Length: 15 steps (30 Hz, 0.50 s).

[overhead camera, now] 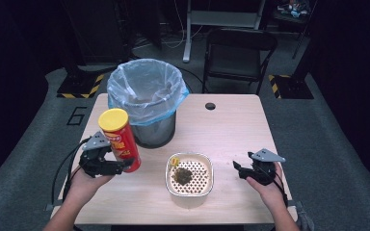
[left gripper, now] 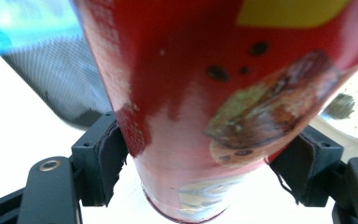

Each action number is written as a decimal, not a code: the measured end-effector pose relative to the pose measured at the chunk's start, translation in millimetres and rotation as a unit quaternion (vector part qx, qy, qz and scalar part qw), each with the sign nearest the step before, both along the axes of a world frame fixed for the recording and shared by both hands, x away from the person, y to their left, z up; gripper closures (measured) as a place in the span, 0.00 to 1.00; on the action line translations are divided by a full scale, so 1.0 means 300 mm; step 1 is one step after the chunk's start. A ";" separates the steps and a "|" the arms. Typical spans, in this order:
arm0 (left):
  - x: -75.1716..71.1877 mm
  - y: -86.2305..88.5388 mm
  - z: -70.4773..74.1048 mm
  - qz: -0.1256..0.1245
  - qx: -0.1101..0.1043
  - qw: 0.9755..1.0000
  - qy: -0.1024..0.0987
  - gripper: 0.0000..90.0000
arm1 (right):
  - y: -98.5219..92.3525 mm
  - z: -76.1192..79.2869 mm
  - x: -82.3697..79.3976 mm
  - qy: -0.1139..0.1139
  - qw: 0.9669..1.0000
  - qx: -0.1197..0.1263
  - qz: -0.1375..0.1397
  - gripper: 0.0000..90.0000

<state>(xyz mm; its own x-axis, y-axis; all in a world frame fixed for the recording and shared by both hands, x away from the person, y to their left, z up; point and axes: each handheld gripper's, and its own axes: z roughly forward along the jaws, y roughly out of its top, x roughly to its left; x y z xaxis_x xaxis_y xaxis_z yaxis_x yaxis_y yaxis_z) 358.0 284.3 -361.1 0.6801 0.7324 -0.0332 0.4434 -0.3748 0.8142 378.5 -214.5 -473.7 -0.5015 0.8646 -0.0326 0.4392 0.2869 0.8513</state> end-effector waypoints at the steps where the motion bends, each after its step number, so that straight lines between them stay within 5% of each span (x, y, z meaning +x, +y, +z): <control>1: 0.002 -0.001 0.019 -0.002 -0.001 1.000 0.000 0.27 | 0.003 -0.002 -0.002 0.001 1.000 -0.002 0.000 0.30; 15: 0.030 -0.034 0.294 0.002 0.007 1.000 -0.012 0.27 | 0.010 -0.019 -0.002 0.008 1.000 -0.009 0.000 0.31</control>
<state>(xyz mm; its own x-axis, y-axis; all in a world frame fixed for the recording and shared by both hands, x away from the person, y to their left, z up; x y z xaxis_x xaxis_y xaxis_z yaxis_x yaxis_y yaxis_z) 367.1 274.1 -272.9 0.6779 0.7351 -0.0060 0.4248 -0.3852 0.8192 377.9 -211.4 -479.3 -0.5020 0.8640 -0.0402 0.4527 0.3021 0.8390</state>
